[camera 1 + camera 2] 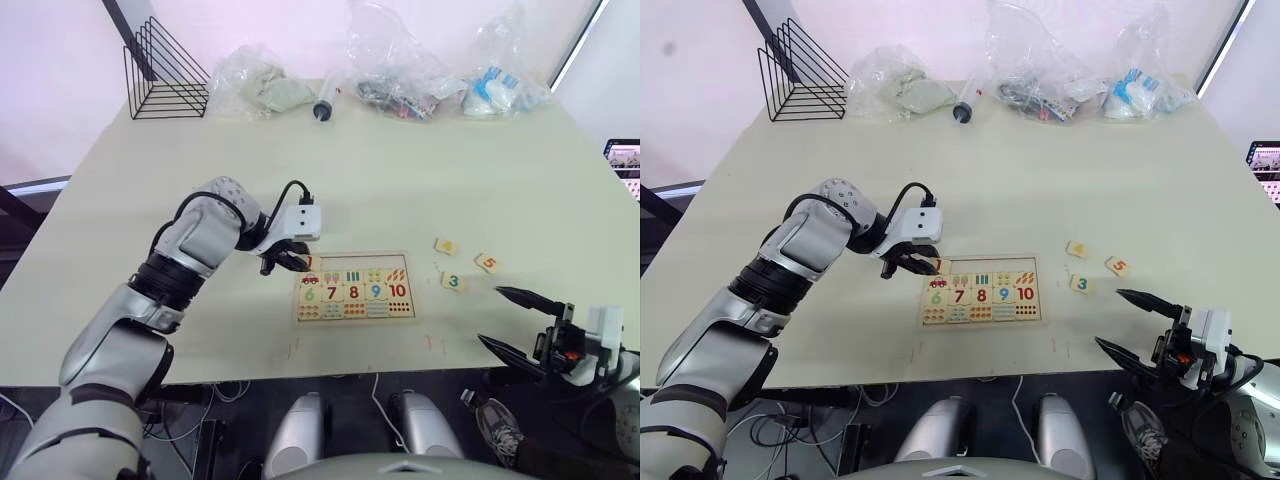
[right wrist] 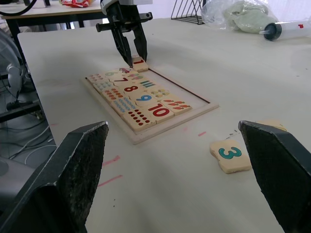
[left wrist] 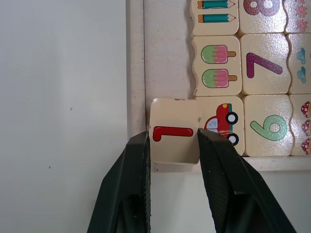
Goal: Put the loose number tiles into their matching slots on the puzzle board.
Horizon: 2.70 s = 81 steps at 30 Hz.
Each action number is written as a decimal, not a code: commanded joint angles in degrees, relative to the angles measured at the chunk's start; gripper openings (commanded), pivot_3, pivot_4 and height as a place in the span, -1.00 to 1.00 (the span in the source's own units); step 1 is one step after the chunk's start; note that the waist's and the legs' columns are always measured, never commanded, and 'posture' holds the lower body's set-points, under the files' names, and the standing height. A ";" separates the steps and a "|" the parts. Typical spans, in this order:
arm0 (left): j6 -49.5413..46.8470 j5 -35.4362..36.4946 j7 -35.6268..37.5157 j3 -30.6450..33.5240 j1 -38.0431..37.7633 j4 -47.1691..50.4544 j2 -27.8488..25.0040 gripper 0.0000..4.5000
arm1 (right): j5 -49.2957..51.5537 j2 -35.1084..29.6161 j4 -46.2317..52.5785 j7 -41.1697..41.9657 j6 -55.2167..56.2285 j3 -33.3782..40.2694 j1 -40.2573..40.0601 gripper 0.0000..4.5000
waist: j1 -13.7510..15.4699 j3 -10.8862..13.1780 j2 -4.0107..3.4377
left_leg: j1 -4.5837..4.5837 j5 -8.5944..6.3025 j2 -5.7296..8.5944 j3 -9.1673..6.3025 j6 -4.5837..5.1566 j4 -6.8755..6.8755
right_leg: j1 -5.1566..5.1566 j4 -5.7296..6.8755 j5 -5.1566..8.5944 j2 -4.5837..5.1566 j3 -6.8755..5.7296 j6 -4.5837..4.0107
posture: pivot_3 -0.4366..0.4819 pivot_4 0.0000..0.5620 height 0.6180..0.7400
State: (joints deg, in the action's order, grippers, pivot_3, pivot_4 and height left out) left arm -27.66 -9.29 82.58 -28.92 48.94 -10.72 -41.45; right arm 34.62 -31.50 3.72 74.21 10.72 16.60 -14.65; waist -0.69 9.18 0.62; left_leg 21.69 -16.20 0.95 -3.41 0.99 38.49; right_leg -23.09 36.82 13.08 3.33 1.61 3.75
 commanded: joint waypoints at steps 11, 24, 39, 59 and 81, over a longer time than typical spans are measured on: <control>0.42 -0.44 0.31 0.22 -0.44 1.65 -0.29 -0.57 | 0.29 0.09 1.54 -0.07 1.67 0.30 -0.59 1.00 | -0.02 0.00 0.00 | -0.01 0.00 0.00 0.00 0.00 0.00 | 0.00 0.01 0.00 0.00 0.01 0.00 | -0.05 -0.47 1.00; 0.75 -0.65 -0.37 -0.02 -0.87 1.40 0.26 -0.57 | -0.18 0.04 1.40 -0.20 1.90 0.27 -0.78 1.00 | 0.02 -0.01 0.00 | -0.01 0.00 0.00 0.00 0.00 0.01 | 0.00 0.01 0.00 0.00 0.01 0.00 | -0.05 -0.47 1.00; 0.92 -0.40 -0.20 0.44 -1.13 1.82 -0.40 -0.35 | -0.59 0.38 0.76 -0.18 2.18 -0.16 -0.47 1.00 | 0.06 -0.01 0.00 | -0.01 0.00 0.00 0.00 0.00 0.01 | 0.00 0.01 0.00 0.00 0.00 0.00 | -0.05 -0.47 1.00; 1.92 3.36 2.60 3.57 0.66 0.90 -2.62 0.31 | -0.56 0.22 0.29 0.39 2.19 -0.03 -0.97 1.00 | 0.02 -0.01 0.00 | 0.00 0.00 0.00 0.00 0.00 0.02 | 0.00 0.02 0.00 0.00 0.01 0.00 | -0.05 -0.47 1.00; 14.63 14.14 5.06 14.76 -2.00 -13.85 -2.74 0.31 | -0.29 -0.27 -0.19 0.75 1.93 0.31 -0.48 1.00 | 0.02 -0.01 0.00 | 0.00 0.00 -0.01 0.00 0.00 0.05 | 0.00 0.02 0.00 0.00 -0.01 0.00 | -0.05 -0.47 1.00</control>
State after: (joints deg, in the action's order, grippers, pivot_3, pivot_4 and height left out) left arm -14.83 4.16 87.20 -15.76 47.34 -24.53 -43.51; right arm 33.45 -31.16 3.26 74.70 11.86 15.90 -15.23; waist -0.67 9.16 0.63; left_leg 21.69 -16.20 0.94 -3.42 0.99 38.54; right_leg -23.09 36.84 13.08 3.33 1.59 3.75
